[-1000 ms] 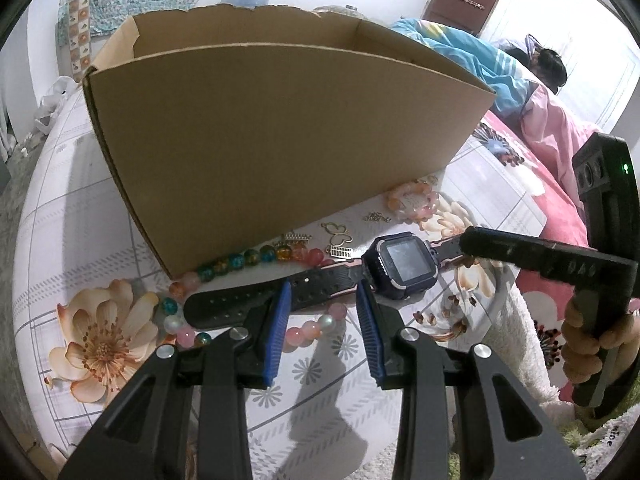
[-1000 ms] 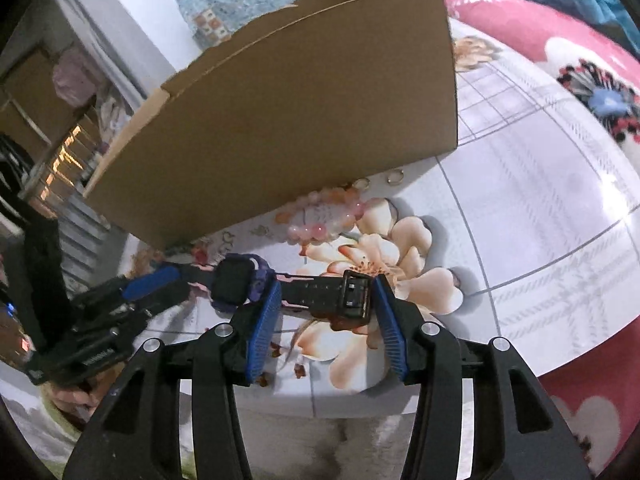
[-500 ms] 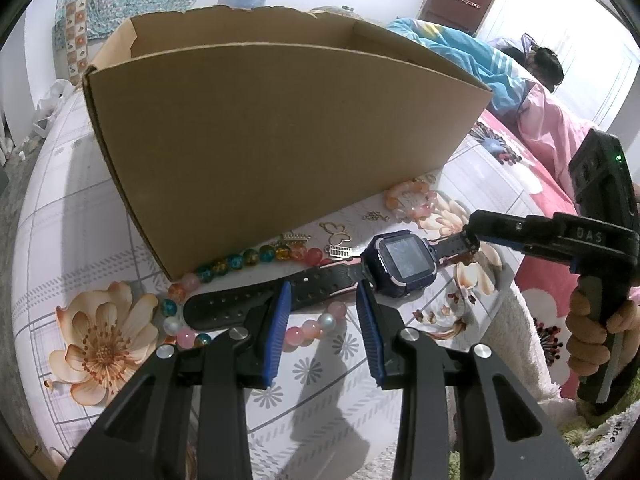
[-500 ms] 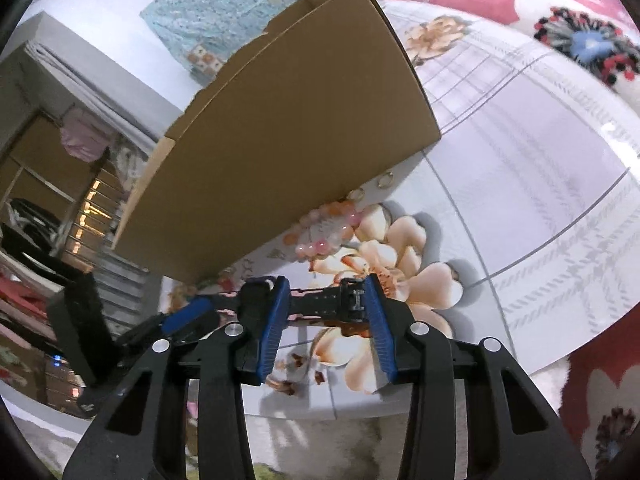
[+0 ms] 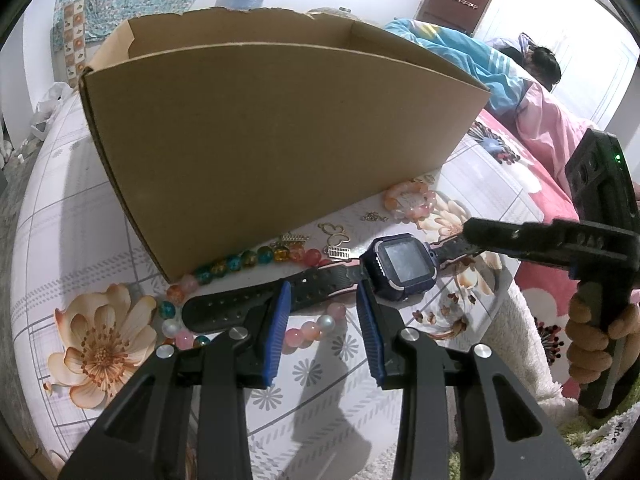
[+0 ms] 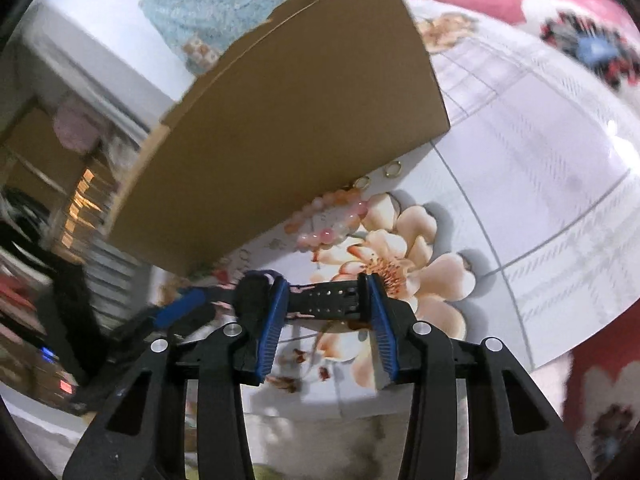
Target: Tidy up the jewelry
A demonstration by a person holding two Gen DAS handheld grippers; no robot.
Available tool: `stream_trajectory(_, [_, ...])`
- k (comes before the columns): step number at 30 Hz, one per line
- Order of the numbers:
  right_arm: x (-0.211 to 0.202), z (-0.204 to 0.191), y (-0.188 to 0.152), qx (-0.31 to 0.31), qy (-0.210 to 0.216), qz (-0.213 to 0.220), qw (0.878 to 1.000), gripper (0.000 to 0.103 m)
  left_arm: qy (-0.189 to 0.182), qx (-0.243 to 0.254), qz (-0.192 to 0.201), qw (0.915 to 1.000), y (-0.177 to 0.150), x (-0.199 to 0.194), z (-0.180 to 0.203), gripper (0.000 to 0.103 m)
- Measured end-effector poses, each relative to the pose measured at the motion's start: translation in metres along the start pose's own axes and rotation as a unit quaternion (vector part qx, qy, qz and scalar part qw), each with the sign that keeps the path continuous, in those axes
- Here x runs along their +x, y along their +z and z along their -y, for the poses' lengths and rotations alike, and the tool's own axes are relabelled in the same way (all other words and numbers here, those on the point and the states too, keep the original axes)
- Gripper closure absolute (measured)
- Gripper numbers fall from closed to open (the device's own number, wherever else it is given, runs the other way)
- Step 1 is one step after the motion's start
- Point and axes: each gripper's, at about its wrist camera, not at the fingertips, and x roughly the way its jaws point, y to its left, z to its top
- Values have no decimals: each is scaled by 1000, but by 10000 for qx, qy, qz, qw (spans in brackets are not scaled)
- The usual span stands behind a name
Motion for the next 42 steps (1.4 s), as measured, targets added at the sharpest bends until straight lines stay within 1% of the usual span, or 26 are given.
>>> stream_trajectory(2, [-2, 5, 0, 186, 226, 10, 9996, 63, 2, 3, -1, 10000, 0, 0, 0, 70])
stream_trajectory(3, [-2, 7, 0, 287, 419, 6, 9987, 65, -1, 4, -1, 10000, 0, 0, 0, 70])
stream_trajectory(4, [-2, 10, 0, 403, 690, -39, 9968, 71, -4, 5, -3, 10000, 0, 0, 1, 70])
stream_trajectory(5, [1, 11, 0, 552, 971, -91, 9937, 72, 3, 12, -3, 10000, 0, 0, 1, 70])
stream_trajectory(6, [0, 12, 0, 566, 958, -75, 9938, 72, 9, 26, -6, 10000, 0, 1, 1, 70])
stream_trajectory(8, [-3, 10, 3, 413, 753, -22, 9963, 73, 12, 39, -11, 10000, 1, 1, 1, 70])
stream_trajectory(10, [-2, 9, 4, 428, 813, -33, 9958, 74, 10, 46, -13, 10000, 1, 1, 1, 70])
stream_trajectory(13, [0, 7, 5, 387, 757, -10, 9964, 76, 21, 48, -10, 10000, 0, 1, 1, 70])
stream_trajectory(20, [4, -5, 8, 238, 600, 112, 9978, 94, 29, 91, -1, 10000, 0, 1, 2, 70])
stream_trajectory(21, [2, -8, 9, 219, 580, 154, 9980, 95, 42, 129, -1, 9999, 0, 2, 2, 70])
stream_trajectory(26, [0, -18, 12, 248, 797, 230, 9962, 97, 137, 497, 68, 9986, -2, 2, 12, 62])
stream_trajectory(28, [1, -21, 16, 241, 894, 221, 9955, 98, 302, 741, 99, 9967, -4, 4, 20, 62])
stream_trajectory(33, [-2, -44, 21, 96, 1156, 184, 9931, 98, 681, 1071, 84, 9919, -4, 10, 31, 62])
stream_trajectory(38, [-2, -63, 25, -101, 1458, 114, 9892, 98, 840, 1055, 165, 9907, -3, 13, 31, 62])
stream_trajectory(42, [-8, -80, 31, -270, 1727, 81, 9846, 98, 873, 1006, 295, 9906, -1, 14, 31, 62])
